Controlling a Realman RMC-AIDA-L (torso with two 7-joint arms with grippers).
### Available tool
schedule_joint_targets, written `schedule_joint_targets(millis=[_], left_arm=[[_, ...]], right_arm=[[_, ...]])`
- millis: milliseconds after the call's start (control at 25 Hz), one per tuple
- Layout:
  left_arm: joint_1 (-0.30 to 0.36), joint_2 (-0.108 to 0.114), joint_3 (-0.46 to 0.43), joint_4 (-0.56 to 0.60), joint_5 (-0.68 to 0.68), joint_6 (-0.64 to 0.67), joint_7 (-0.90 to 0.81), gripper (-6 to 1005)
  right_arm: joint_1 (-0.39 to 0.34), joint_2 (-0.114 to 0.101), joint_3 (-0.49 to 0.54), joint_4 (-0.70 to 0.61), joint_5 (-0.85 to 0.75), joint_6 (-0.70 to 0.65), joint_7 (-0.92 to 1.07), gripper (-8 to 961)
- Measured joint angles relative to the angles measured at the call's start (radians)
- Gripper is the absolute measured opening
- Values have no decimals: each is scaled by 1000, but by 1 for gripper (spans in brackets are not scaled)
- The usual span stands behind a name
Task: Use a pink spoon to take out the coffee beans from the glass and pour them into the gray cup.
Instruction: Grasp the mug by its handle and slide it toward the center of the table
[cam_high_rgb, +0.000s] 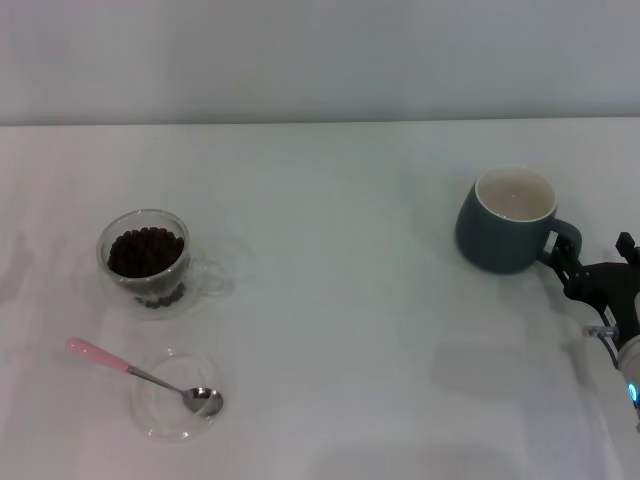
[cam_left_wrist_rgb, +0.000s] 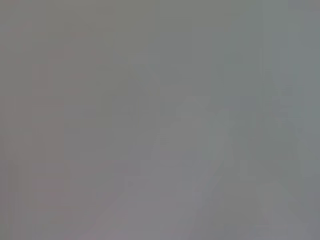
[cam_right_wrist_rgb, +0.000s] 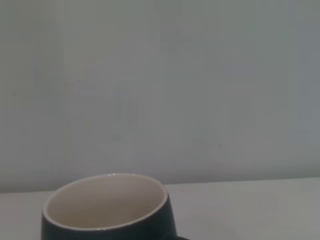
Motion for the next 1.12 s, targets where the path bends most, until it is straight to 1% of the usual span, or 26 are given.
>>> schedule_joint_targets(millis=[240,560,840,1120], left_arm=[[4,-2,-1,-3,-1,-6,0,857],[10,-1,-1,1,-1,-9,0,856],[12,0,-2,3,-1,-11,-1,857],[11,1,-2,5,0,-12,-1,858]], right_arm=[[2,-1,1,9,-1,-6,5,700],[26,-2,-6,41,-4,-4,4,662],[34,-2,0,44,-2,-5,6,636],[50,-1,16,47,-1,7,8,569]])
